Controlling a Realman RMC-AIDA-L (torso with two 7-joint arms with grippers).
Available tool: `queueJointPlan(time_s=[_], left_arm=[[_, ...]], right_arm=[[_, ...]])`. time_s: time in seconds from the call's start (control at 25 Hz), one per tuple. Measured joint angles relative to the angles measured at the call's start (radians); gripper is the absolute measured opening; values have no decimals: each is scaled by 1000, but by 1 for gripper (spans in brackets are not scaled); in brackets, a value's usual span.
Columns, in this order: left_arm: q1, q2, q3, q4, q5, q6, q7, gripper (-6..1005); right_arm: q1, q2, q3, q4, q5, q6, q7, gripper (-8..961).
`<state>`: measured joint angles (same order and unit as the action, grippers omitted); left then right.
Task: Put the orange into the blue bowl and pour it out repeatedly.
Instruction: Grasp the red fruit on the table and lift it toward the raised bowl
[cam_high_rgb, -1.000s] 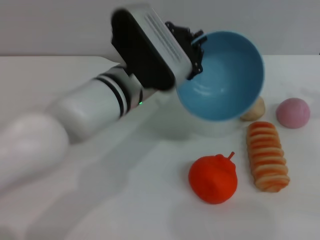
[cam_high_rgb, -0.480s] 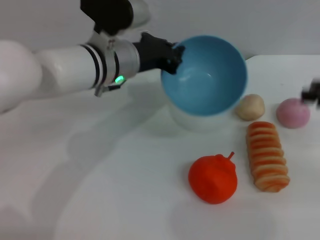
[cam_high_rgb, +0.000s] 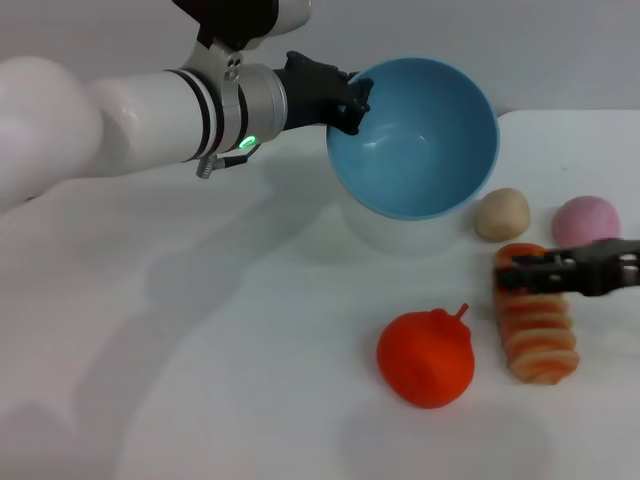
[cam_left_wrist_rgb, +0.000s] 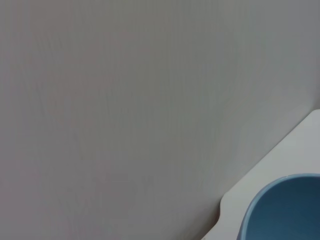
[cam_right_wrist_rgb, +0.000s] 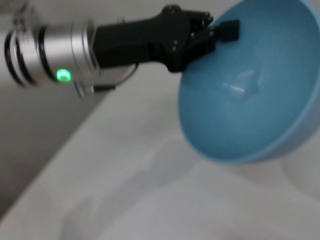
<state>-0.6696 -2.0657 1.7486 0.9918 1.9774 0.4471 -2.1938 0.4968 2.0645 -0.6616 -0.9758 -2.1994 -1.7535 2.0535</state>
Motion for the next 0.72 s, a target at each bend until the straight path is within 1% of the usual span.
queueJointPlan(time_s=[0.08, 0.16, 0.32, 0.44, 0.72], left_arm=[[1, 0, 3, 0, 0, -1, 0, -1], [2, -1, 4, -1, 0, -1, 0, -1], [5, -1, 6, -1, 0, 1, -1, -1], [9, -1, 7, -1, 0, 3, -1, -1], [10, -1, 9, 0, 0, 2, -1, 0]], right_arm=[[25, -5, -13, 74, -2, 55, -7, 463], [52, -6, -35, 128, -41, 100, -8, 458], [92, -1, -70, 187, -132, 182, 9, 448], [103, 0, -90, 227, -151, 223, 23, 441], [117, 0, -107, 297, -152, 265, 20, 424]])
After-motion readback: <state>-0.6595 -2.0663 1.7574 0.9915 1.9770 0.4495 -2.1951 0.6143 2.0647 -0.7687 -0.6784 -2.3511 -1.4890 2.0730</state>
